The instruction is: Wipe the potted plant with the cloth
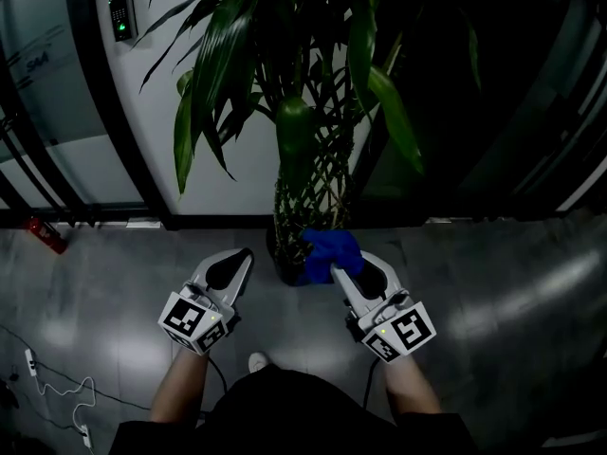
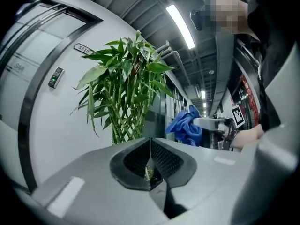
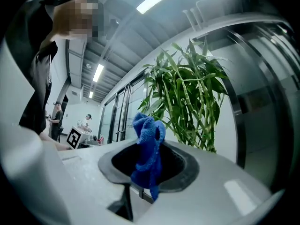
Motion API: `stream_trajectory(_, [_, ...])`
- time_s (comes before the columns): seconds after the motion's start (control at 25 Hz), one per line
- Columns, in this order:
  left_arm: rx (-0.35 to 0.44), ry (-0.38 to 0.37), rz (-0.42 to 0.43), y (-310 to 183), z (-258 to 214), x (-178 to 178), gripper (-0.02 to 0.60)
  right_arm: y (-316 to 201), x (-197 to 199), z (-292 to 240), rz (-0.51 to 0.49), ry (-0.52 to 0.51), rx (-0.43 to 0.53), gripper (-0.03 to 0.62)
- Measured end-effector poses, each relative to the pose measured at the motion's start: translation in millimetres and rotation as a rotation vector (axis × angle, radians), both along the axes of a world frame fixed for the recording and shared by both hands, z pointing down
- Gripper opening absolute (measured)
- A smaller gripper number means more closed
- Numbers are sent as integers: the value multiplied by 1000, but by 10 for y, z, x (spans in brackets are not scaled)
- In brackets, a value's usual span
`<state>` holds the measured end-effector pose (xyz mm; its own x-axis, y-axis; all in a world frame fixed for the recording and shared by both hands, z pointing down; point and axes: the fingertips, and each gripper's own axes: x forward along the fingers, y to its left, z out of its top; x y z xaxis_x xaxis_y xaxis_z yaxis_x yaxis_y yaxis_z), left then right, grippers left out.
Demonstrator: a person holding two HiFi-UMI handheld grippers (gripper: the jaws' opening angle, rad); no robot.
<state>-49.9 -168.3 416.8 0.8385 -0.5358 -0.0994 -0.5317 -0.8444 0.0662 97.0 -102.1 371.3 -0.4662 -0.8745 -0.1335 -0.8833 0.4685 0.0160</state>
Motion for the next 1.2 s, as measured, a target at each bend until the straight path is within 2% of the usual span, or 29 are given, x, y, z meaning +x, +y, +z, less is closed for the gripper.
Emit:
stream_trajectory(0.12, [10, 10, -49, 84, -58, -65, 15, 67, 9, 50, 2, 1, -5, 112])
stream_trajectory(0.24, [42, -37, -81, 179, 12, -97, 15, 106, -5, 115, -8, 7, -5, 112])
stream_trajectory(0.32, [33, -48, -94, 247, 60, -123, 17, 147, -19, 159, -12, 19, -10, 112])
stream_trajectory(0.48, [1, -27, -113, 287, 44, -144, 17, 191, 31, 185, -5, -17, -19, 112])
stream_trajectory(0.68, [3, -17, -104, 390, 10, -169, 17, 293, 83, 249, 11, -63, -45, 110])
stream_trajectory(0.96, [-19, 19, -122, 475, 43, -297, 17, 405, -126, 402, -11, -46, -88, 110])
stream_trajectory(1.2, [-33, 40, -138, 509, 90, -396, 17, 452, -278, 388, -25, -29, -75, 110])
